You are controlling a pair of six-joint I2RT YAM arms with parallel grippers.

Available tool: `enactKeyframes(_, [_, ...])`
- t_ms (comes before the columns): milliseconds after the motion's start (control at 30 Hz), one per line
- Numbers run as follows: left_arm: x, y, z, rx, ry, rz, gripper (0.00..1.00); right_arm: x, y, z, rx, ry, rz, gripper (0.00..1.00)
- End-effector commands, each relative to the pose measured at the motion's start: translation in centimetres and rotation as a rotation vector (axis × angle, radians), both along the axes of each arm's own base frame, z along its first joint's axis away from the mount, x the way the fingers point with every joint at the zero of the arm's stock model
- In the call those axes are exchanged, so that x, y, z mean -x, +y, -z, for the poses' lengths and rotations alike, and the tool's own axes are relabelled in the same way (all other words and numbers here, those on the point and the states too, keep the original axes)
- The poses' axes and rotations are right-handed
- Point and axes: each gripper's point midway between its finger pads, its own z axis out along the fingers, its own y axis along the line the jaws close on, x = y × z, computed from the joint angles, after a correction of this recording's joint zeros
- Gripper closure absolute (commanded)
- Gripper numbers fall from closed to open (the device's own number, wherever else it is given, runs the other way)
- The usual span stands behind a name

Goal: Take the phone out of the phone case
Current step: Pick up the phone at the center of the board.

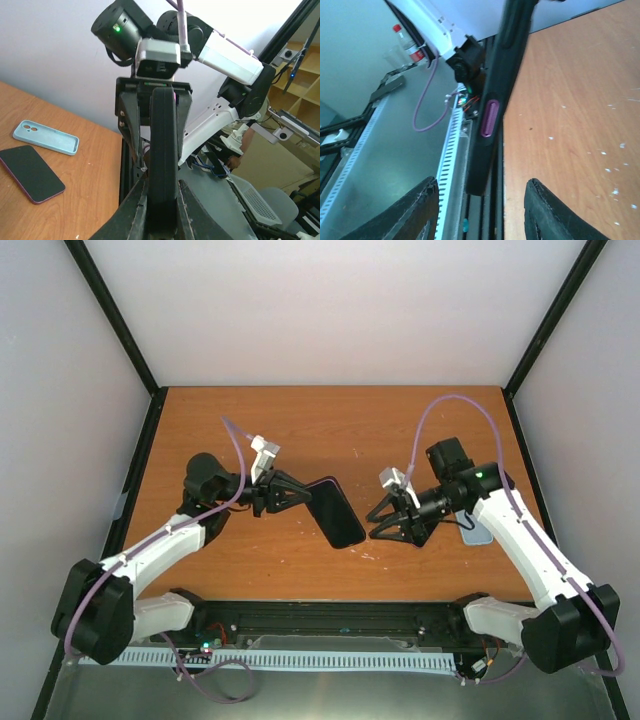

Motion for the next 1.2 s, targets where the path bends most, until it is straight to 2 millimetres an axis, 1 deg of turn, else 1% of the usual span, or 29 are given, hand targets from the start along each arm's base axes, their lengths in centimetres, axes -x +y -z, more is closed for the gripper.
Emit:
enactKeyframes(0, [0.8,0.4,-3.9,0.059,-0.151,0.016,1.0,2.1,0.9,0.5,-0.002,-0.005,-0.072,0.53])
enactKeyframes(100, [0.8,0.4,-4.5,0.065,-0.159,0.016,1.0,2.7,1.5,0.7,0.017,-0.024,-0.089,0.59])
enactKeyframes(167, [0.9,0.4,-4.6,0.066,-0.158,0.021,1.0,3.1,1.9,0.5,0.018,-0.045,-0.097,0.62])
enactKeyframes(267, [1.0,0.4,-4.8,0.069,-0.158,0.028,1.0,3.3,2.2,0.2,0.019,-0.065,-0.105,0.71])
enactKeyframes(433, [1.2,0.4,-4.7,0.066,-0.156,0.049,1.0,3.5,2.1,-0.1,0.02,-0.091,-0.108,0.73])
enactKeyframes(500, [1.2,0.4,-4.5,0.061,-0.15,0.054,1.0,3.5,2.1,-0.2,0.025,-0.106,-0.107,0.82])
enactKeyframes(667, [1.3,0.3,-4.1,0.059,-0.139,0.082,1.0,4.1,2.2,-0.8,0.019,-0.149,-0.127,0.91])
enactKeyframes(767, [1.7,0.4,-3.8,0.063,-0.13,0.119,1.0,4.9,2.6,-2.2,0.002,-0.201,-0.155,0.94])
enactKeyframes(900, [2.0,0.4,-3.8,0.069,-0.106,0.16,1.0,6.1,3.3,-3.6,-0.024,-0.26,-0.197,0.95])
enactKeyframes(1167, [-0.5,-0.6,-3.8,0.047,0.011,0.116,1.0,8.2,5.1,-5.7,-0.043,-0.301,-0.315,0.94])
